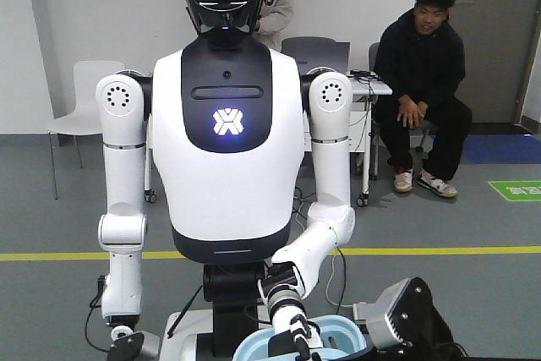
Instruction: Pick snacks and fruit into basket
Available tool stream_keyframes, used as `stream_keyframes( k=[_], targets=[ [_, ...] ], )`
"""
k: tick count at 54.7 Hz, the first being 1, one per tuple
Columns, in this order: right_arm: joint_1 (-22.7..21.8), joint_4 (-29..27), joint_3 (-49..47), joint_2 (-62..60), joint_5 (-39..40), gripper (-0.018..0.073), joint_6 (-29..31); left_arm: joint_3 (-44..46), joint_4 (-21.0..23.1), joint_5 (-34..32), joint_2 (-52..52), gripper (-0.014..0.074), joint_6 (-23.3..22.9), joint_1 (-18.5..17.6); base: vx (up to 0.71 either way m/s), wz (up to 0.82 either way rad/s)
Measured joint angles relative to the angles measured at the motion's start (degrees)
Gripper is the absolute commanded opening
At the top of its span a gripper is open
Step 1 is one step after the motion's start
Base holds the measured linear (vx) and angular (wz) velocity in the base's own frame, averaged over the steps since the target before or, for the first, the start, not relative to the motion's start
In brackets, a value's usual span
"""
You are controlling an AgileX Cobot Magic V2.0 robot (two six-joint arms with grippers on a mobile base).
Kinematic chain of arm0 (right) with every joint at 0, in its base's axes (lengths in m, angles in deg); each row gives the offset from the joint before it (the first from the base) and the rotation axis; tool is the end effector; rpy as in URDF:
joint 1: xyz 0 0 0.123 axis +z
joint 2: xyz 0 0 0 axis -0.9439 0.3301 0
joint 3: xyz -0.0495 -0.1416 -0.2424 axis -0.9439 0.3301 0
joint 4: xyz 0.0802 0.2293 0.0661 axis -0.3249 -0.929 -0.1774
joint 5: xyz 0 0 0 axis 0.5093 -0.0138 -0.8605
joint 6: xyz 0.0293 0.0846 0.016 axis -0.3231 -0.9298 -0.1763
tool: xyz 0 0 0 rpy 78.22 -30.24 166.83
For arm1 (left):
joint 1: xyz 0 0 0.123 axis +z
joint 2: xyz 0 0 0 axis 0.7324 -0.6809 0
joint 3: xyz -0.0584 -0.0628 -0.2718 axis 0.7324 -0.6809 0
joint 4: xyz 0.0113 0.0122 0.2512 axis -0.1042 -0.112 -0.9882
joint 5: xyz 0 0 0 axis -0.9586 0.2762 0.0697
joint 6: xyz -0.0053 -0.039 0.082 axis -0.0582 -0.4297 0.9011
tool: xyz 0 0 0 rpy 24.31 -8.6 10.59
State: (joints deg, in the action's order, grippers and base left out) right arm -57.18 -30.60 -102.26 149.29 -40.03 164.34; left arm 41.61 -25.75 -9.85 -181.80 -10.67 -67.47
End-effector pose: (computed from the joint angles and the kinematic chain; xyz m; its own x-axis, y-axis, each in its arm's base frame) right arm 0.2543 0.1216 0.2350 -0.4023 -0.2666 -0.8758 -0.7950 0.5762 0.1898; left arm 0.2721 -0.1539 0.1507 -0.7482 -0.1323 -0.6502 0.4426 0.6306 -0.6376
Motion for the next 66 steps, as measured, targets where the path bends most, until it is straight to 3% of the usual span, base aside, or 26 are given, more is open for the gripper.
stream_keyframes(
  k=[5, 18, 30, 38, 48, 54, 66],
  targets=[
    [0.0, 0.0, 0.0, 0.0, 0.0, -0.0013, 0.0, 0.0, -0.2, 3.06, 2.29, -0.0008, 0.83, 0.13, 0.0, 0.0],
    [0.0, 0.0, 0.0, 0.0, 0.06, -0.0013, 0.0, 0.0, -2.03, 15.26, 14.77, -0.0007, 1.61, 3.06, 0.0, 0.0],
    [0.0, 0.0, 0.0, 0.0, 0.06, -0.0013, 0.0, -0.21, -15.5, 31.72, 32.57, -0.0006, 1.67, 3.68, 0.0, 0.0],
    [0.0, 0.0, 0.0, 0.0, 0.06, -0.0013, 0.0, -0.21, -19.42, 40.8, 44.74, -0.0006, 1.81, 3.68, 0.0, 0.0],
    [0.0, 0.0, 0.0, 0.0, 0.06, -0.0013, 0.0, -0.69, -19.11, 53.29, 58.89, -0.0007, 3.13, 3.68, 0.0, 0.0],
    [0.0, 0.0, 0.0, 0.0, 0.06, -0.0013, 0.0, -2.07, -16.78, 55.27, 65.69, -0.0007, 6.26, 3.68, 0.0, 0.0],
    [0.0, 0.0, 0.0, 0.0, 0.06, -0.0013, 0.0, -7.17, -5.33, 56.34, 76.76, -0.0007, 17.41, 3.68, 0.0, 0.0]
  ],
)
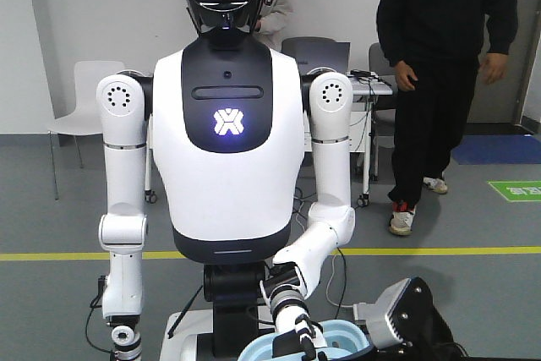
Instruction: Pick snacks and fruit into basket
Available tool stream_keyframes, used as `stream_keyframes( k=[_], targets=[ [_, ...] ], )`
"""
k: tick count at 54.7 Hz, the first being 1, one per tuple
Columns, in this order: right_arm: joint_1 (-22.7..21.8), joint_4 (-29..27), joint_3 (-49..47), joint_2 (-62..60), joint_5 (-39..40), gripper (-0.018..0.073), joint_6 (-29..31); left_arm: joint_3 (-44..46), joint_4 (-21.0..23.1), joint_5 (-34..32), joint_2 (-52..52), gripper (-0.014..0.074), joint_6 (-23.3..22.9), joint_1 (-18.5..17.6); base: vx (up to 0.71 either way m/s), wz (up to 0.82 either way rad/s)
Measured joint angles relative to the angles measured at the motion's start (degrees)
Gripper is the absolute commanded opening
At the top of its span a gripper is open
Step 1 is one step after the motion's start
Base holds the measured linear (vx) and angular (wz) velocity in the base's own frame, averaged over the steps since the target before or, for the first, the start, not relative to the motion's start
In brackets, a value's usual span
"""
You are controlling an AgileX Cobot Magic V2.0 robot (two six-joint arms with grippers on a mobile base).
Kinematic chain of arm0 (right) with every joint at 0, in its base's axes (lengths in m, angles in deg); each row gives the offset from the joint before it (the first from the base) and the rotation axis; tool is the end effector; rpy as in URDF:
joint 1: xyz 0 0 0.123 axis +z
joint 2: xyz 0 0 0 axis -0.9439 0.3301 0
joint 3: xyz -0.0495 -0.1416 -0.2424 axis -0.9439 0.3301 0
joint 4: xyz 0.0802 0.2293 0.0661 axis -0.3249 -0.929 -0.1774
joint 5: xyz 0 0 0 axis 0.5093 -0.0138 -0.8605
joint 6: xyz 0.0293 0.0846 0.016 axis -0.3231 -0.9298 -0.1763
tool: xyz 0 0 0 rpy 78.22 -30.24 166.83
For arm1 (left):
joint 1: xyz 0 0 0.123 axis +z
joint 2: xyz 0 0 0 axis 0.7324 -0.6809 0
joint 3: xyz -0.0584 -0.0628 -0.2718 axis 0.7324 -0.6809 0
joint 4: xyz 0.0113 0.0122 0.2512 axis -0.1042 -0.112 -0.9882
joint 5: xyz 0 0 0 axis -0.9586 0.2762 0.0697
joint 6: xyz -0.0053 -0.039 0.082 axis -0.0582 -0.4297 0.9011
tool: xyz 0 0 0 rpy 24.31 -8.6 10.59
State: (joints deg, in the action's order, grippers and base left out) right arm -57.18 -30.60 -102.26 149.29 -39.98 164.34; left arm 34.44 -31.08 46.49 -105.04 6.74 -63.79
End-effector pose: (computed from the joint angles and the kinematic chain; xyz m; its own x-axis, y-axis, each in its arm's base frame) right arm 0.2543 0.1216 0.2350 -0.4024 -0.2668 -0.8757 -0.7946 0.5769 0.1894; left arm 0.0925 -0.0091 0.3496 0.0651 0.0458 -0.9968 0.0919 0.9944 0.0517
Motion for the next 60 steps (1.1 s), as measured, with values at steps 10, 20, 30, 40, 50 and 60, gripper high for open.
stream_keyframes(
  k=[10, 20, 30, 40, 50, 60],
  targets=[
    [0.0, 0.0, 0.0, 0.0, 0.0, -0.0013, 0.0, -4.37, 19.88, 1.04, 6.27, -0.0007, 19.5, 0.0, 0.0, 0.0],
    [0.0, 0.0, 0.0, 0.0, 0.0, -0.0013, 0.0, -8.61, 46.74, 4.76, 8.65, -0.0006, 45.79, 0.0, 0.0, 0.0],
    [0.0, 0.0, 0.0, 0.0, 0.0, -0.0013, 0.0, -13.9, 51.77, 7.71, 9.21, -0.0006, 52.18, 0.0, 0.0, 0.0],
    [0.0, 0.0, 0.0, 0.0, 0.0, -0.0013, 0.0, -21.01, 51.74, 7.64, 9.21, -0.0006, 52.8, 0.0, 0.0, 0.0],
    [0.0, 0.0, 0.0, 0.0, 0.0, -0.0013, 0.0, -26.88, 55.0, 5.74, 12.38, -0.0006, 52.92, 0.86, 0.0, 0.0],
    [0.0, -0.05, 0.0, 0.0, 0.0, -0.0013, 0.0, -30.81, 55.13, 4.96, 22.54, -0.0006, 52.96, 5.15, 0.0, 0.0]
  ],
)
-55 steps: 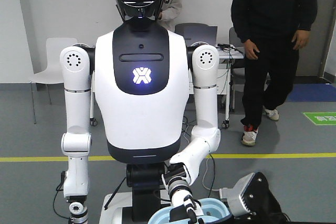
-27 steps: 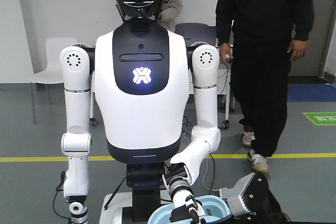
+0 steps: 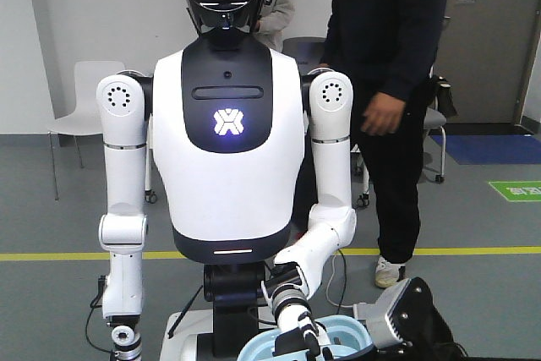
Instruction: Pick snacks and fruit into basket
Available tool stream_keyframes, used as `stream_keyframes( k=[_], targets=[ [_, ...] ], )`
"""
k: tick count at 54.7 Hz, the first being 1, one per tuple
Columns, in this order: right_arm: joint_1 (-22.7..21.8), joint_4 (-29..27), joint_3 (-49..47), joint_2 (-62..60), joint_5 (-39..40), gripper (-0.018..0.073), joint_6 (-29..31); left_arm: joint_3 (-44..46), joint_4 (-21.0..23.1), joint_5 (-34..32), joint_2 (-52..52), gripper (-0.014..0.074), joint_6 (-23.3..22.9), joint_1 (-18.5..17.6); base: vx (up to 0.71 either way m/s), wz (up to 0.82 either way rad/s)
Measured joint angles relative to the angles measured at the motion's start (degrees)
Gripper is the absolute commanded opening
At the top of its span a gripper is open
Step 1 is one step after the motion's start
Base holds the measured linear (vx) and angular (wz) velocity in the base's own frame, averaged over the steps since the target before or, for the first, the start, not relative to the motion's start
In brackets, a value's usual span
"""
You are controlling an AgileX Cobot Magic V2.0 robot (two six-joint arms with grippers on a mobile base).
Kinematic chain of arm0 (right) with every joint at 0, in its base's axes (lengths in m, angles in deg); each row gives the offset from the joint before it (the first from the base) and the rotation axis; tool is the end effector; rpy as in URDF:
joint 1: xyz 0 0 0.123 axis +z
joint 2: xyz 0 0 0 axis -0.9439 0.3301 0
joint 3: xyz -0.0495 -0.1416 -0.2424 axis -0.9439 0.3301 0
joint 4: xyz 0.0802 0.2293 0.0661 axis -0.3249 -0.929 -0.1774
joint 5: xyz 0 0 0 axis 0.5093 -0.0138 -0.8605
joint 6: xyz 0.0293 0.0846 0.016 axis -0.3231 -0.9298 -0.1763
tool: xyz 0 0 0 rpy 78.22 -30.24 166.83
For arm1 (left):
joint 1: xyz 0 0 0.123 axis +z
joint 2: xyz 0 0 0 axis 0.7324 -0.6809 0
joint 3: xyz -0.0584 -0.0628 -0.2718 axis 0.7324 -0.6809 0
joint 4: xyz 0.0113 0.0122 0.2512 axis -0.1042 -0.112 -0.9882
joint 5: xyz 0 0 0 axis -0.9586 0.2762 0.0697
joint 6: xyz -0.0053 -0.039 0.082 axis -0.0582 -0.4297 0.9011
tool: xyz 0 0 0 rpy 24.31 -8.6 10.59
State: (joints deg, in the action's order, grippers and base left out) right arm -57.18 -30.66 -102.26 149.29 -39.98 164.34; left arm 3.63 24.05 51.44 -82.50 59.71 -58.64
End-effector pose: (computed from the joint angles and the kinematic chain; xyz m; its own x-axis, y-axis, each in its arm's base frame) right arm 0.2544 0.1216 0.2350 -0.4028 -0.2658 -0.8758 -0.7942 0.5772 0.1900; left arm 0.0557 -0.0098 0.1798 -0.2605 0.0896 -0.9613 0.1940 0.9802 0.0388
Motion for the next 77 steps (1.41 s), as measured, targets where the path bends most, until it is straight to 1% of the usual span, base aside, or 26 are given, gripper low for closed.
stream_keyframes(
  k=[3, 8, 15, 59, 71, 77],
  targets=[
    [0.0, 0.0, 0.0, 0.0, 0.0, -0.0013, 0.0, -0.88, 0.01, 0.0, 2.07, -0.0006, 0.0, 1.28, 0.0, 0.0],
    [0.0, 0.0, 0.0, 0.0, -0.14, -0.0013, 0.0, -1.04, 0.06, 0.32, 2.74, -0.0006, 0.0, 3.21, 0.0, 0.0],
    [0.0, 0.0, 0.06, 0.0, 0.0, -0.0013, 0.0, -1.04, 0.06, 0.71, 2.74, -0.0006, 0.0, 4.45, 0.0, 0.0],
    [0.0, 0.05, 0.06, 0.0, 0.08, -0.0013, 0.0, -1.04, 0.06, 1.26, 2.74, -0.0006, 0.0, 4.45, 0.0, 0.0],
    [0.0, 0.05, 0.06, 0.0, 3.55, -0.0013, 0.05, -1.04, 0.06, 1.31, 2.74, -0.0006, 0.0, 4.47, 0.0, 0.0],
    [0.0, -0.06, 0.06, 0.0, 4.04, -0.0013, 0.11, -1.04, 0.06, 1.29, 2.74, -0.0006, 0.0, 4.47, 0.0, 0.0]
  ],
)
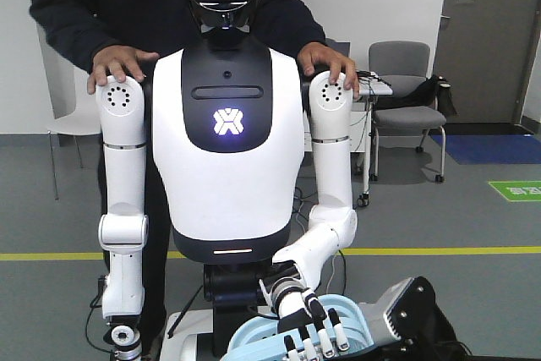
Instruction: Pick snacks and fruit into basket
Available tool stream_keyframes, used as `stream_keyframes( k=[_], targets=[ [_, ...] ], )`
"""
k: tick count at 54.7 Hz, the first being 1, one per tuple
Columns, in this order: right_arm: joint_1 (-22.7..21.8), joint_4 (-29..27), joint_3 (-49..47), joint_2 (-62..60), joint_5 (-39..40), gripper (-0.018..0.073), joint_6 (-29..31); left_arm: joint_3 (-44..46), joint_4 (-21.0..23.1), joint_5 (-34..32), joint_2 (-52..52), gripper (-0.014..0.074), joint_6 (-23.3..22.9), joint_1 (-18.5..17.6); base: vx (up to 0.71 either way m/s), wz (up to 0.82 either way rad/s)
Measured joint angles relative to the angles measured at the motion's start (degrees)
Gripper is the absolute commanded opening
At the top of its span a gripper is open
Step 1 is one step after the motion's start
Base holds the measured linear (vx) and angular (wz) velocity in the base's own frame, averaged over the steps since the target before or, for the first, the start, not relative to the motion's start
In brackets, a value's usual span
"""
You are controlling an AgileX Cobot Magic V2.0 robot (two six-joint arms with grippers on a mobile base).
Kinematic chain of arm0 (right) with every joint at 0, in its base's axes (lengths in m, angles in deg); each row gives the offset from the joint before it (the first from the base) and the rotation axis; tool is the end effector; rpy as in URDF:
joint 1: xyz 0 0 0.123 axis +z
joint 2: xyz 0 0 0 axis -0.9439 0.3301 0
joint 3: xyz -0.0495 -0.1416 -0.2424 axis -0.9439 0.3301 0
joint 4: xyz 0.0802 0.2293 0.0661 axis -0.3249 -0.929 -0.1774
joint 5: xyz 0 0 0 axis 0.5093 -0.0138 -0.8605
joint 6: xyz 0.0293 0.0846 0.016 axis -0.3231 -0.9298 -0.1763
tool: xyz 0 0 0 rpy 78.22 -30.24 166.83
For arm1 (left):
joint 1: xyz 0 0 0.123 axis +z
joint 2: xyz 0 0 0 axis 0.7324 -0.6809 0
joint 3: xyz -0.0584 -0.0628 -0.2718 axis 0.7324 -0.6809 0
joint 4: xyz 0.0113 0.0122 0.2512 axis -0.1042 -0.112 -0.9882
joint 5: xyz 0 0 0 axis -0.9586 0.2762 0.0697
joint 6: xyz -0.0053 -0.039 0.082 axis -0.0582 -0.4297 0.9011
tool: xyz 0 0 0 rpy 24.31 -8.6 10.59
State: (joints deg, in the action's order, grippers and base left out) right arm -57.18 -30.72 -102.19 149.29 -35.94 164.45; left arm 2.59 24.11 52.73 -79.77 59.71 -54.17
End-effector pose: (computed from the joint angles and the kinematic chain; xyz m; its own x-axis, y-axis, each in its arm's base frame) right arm 0.2584 0.1173 0.2322 -0.4111 -0.2796 -0.8676 -0.7617 0.6282 0.1585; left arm 0.0534 -0.0050 0.1744 -0.2602 0.0668 -0.9632 0.1156 0.9926 0.0376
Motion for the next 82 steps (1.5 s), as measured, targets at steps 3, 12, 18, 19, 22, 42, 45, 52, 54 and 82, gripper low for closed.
stream_keyframes(
  k=[3, 12, 18, 19, 22, 42, 45, 52, 54, 82],
  targets=[
    [0.0, -0.29, 0.0, 0.0, 0.48, -0.0013, 0.32, 0.0, 0.0, 0.0, 0.0, -0.0006, 0.0, 0.0, 0.0, 0.0],
    [0.0, -4.0, 0.0, 0.0, 4.29, -0.0013, 0.87, 0.0, 0.0, 0.0, 0.0, -0.0006, 0.0, 0.0, 0.0, 0.0],
    [-0.05, -5.68, 0.0, 0.0, 8.56, -0.0013, 3.65, 0.0, 0.0, 0.0, 0.0, -0.0006, 0.0, 0.0, 0.0, 0.0],
    [-0.05, -5.82, 0.0, 0.0, 9.45, -0.0013, 4.24, 0.0, 0.0, 0.0, 0.0, -0.0006, 0.0, 0.0, 0.0, 0.0],
    [-0.05, -6.0, -0.26, 0.0, 11.92, -0.0013, 5.66, 0.0, 0.0, 0.0, 0.0, -0.0006, 0.0, 0.0, 0.0, 0.0],
    [-0.05, -6.42, -1.37, -9.6, 29.97, -0.0013, 7.14, 0.0, 0.0, 0.0, 0.0, -0.0006, 0.0, 0.0, 0.0, 0.0],
    [-0.05, -5.03, -1.37, -14.27, 31.76, -0.0013, 6.05, 0.0, 0.0, 0.0, 0.0, -0.0006, 0.0, 0.0, 0.0, 0.0],
    [-0.05, 4.06, -0.02, -26.45, 35.35, -0.0013, -3.27, 0.0, 0.0, 0.0, 0.0, -0.0006, 0.0, 0.0, 0.0, 0.0],
    [-0.05, 8.58, 1.6, -29.32, 36.57, -0.0013, -8.32, 0.0, 0.0, 0.03, 0.0, -0.0006, 0.0, 0.0, 0.0, 0.0],
    [-0.05, 82.42, 38.31, -64.99, 42.04, -0.0013, -85.46, 0.0, 0.0, 0.07, 0.0, -0.0006, 0.0, 0.0, 0.0, 0.0]
  ],
)
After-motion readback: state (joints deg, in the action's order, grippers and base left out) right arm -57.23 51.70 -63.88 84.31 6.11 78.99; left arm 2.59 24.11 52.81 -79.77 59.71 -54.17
